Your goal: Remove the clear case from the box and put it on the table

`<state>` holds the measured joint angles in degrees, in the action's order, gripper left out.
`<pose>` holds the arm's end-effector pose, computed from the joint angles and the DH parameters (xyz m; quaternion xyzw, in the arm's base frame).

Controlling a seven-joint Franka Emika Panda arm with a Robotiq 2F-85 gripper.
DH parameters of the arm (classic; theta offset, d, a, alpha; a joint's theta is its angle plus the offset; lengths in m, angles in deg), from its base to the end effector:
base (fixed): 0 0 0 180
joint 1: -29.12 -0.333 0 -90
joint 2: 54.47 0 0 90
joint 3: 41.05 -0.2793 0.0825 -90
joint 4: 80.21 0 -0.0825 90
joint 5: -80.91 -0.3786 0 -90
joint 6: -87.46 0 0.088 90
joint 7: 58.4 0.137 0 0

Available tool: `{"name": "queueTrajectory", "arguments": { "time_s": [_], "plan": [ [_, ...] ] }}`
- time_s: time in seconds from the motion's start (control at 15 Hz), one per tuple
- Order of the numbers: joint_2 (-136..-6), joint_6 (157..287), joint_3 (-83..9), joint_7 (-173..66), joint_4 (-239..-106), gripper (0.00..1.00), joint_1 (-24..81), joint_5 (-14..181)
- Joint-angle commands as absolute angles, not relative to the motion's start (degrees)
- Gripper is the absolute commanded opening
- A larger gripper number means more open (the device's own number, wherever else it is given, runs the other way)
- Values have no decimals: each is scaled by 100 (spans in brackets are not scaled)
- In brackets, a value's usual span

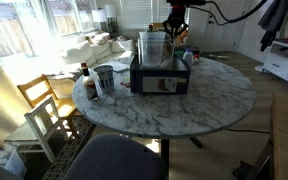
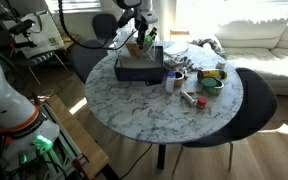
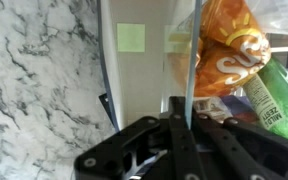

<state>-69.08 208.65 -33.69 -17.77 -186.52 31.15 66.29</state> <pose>0.6024 -0.0790 0.3247 -0.8736 0.4776 0.0210 0.0907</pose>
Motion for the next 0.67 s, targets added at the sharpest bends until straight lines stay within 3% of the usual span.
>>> {"name": "queueTrajectory", "arguments": {
  "time_s": [0.0,0.6],
  "plan": [
    [-5685,20840,-3305,-1179,-19643,1,3137,6727],
    [-3401,20847,-3384,-68,-21845,1,3728,7223]
  ]
}}
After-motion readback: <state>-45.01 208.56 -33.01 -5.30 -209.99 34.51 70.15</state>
